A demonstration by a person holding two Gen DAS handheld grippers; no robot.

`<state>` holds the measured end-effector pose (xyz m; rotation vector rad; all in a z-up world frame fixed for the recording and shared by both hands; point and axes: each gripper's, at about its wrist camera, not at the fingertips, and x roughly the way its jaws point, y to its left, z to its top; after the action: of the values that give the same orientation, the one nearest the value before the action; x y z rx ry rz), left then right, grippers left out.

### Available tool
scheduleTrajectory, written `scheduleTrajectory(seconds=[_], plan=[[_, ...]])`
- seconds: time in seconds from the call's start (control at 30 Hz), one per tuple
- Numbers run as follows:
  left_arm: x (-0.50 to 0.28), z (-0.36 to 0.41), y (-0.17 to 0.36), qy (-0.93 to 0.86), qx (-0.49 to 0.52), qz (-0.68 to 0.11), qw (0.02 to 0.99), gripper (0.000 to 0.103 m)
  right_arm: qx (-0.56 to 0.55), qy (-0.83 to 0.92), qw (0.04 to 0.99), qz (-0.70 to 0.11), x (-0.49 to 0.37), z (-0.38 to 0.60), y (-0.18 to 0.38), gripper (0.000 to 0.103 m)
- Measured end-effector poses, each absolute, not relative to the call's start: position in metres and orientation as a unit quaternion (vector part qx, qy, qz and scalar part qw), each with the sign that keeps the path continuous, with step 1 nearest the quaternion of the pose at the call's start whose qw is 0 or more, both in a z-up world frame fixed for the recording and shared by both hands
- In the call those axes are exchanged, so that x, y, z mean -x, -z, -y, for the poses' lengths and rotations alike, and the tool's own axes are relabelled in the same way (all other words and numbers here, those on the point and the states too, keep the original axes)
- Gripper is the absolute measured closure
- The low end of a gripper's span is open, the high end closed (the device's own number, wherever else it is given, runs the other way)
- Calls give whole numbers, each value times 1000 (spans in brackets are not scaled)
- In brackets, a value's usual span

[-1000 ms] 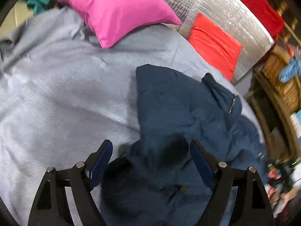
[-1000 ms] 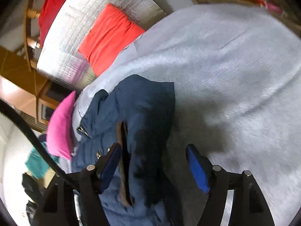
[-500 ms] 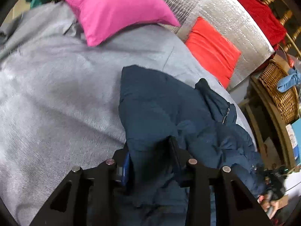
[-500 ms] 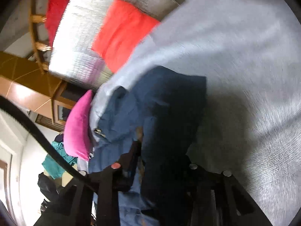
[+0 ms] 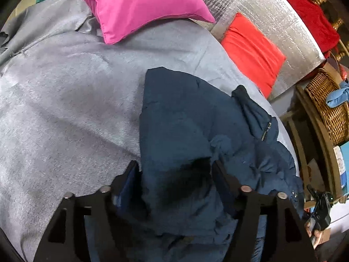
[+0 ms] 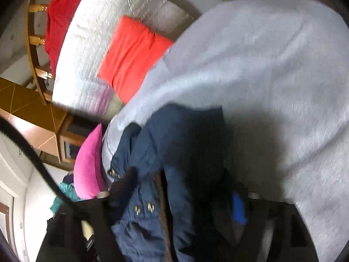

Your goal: Fold large clothes

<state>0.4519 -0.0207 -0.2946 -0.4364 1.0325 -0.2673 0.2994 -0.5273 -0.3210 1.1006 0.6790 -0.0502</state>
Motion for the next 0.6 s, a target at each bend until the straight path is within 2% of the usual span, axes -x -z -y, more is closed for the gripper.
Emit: scheduleTrajectory(seconds=[0.23,0.3,0.33,0.43,0.6], plan=[[-457,30,296,134,205,-476,845,30,-524,11,789,-320,-319,529,340,20],[-457,34,294,133,201,-469,850,40,-502,6,800,-329,-326,522,337,36],[-457,36,293,128,192,-466,854,45,-498,-1,799,-337,-330,518,338,52],[-455,45,287,129,178,-456,863,47,-488,-2,808,-331,-329,514,331,59],[-449,49,279,131,155,-449,870,47,-446,-16,842,-303,-318,502,298,60]])
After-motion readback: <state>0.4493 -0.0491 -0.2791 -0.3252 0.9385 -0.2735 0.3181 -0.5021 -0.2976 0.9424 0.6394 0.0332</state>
